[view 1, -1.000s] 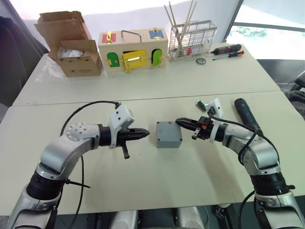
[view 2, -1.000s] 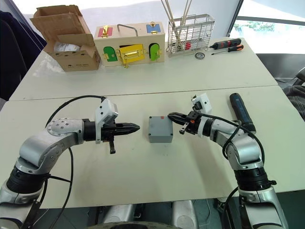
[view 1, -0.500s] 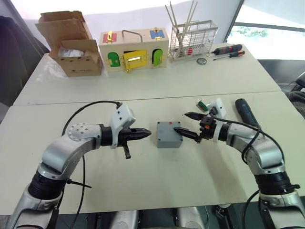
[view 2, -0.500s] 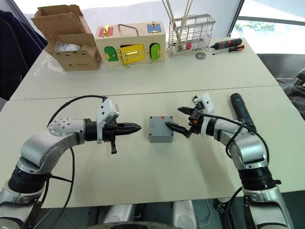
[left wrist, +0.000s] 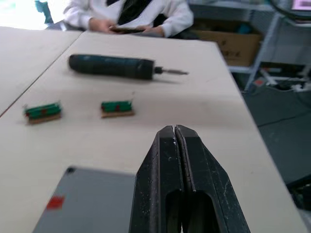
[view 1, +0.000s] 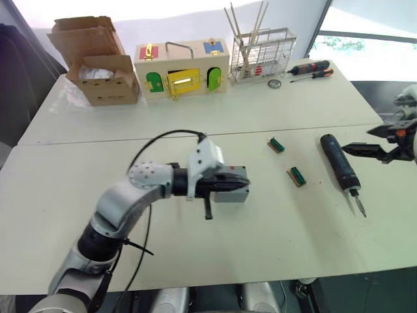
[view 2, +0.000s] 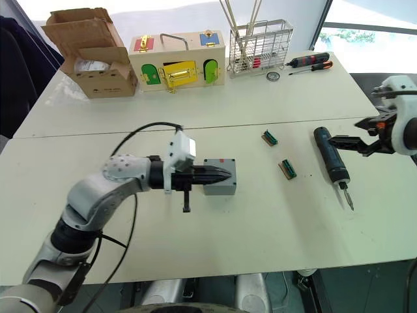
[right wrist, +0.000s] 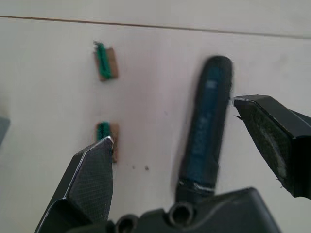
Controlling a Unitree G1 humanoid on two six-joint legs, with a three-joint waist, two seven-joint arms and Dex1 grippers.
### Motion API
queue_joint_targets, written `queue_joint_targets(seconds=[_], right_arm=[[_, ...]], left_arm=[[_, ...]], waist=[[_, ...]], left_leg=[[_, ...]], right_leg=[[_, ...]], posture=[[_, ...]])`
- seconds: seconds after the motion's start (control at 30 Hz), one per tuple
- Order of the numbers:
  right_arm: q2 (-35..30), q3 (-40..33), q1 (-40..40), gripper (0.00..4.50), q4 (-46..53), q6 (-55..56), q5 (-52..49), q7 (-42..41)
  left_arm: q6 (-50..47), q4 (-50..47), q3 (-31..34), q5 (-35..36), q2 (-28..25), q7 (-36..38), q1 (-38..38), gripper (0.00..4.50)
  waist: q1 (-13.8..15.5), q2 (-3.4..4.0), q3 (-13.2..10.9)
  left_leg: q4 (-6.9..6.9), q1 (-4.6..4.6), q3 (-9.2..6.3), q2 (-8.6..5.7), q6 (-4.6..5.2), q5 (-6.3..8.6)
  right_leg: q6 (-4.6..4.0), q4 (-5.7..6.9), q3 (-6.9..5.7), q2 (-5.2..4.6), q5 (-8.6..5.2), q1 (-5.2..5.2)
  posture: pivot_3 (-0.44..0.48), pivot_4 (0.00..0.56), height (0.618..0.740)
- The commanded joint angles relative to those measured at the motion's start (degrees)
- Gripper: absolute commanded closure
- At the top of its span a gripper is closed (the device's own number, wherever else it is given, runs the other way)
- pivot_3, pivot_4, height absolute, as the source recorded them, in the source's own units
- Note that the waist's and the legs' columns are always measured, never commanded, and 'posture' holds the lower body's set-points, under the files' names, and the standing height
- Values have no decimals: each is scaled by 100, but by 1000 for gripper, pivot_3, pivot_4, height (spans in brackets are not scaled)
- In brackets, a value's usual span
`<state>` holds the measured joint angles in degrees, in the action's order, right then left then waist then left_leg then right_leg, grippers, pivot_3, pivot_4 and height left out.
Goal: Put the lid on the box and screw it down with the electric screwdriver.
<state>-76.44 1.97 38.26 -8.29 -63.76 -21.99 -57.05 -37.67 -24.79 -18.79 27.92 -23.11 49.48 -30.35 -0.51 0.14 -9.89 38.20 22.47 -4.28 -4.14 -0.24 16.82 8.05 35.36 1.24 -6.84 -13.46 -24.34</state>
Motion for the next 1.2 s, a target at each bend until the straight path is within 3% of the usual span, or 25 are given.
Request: queue_joint_targets(seconds=[0.03,0.37,0.63,0.73,0.93,1.2], right_arm=[[-19,924,695,10,-757,-569,366,-583],[798,3048,2187,10,-2747,218,1804,-2259],[1874,3333,2609,10,-4684,1081,2795,-2408],[2062,3324,2644,669,-5135,1493,3128,-2438],[2353,3120,2610,2465,-5720,1895,3510,-2307],[2594,2738,2675,2618,-6235,2204,3833,-1940]], left_arm=[[377,60,-199,-240,190,-72,29,4500],[310,-301,-277,-446,374,-615,626,4500],[190,-402,-301,-539,395,-949,785,4500],[165,-425,-276,-541,372,-998,801,4500],[165,-395,-223,-554,330,-1051,813,4500],[185,-300,-283,-625,347,-1077,783,4500]], waist=[[-16,1,0],[0,3,-3],[-14,-6,2],[-27,-5,2],[-18,-23,13],[-23,-101,66]], left_leg=[[0,3,1,0,0,0],[1,4,15,-2,-22,-12],[5,4,11,-7,-29,-16],[-1,3,8,-7,-33,-17],[2,3,7,-8,-35,-18],[4,-3,0,-6,-37,-19]], right_leg=[[0,-5,0,0,0,0],[1,-6,9,-3,1,-9],[1,-3,7,-2,1,-6],[1,-2,5,0,1,-10],[1,-1,5,1,1,-7],[1,-5,3,0,1,6]], posture=[[0,150,734],[0,150,734],[0,150,734],[0,150,734],[0,150,734],[0,150,734]])
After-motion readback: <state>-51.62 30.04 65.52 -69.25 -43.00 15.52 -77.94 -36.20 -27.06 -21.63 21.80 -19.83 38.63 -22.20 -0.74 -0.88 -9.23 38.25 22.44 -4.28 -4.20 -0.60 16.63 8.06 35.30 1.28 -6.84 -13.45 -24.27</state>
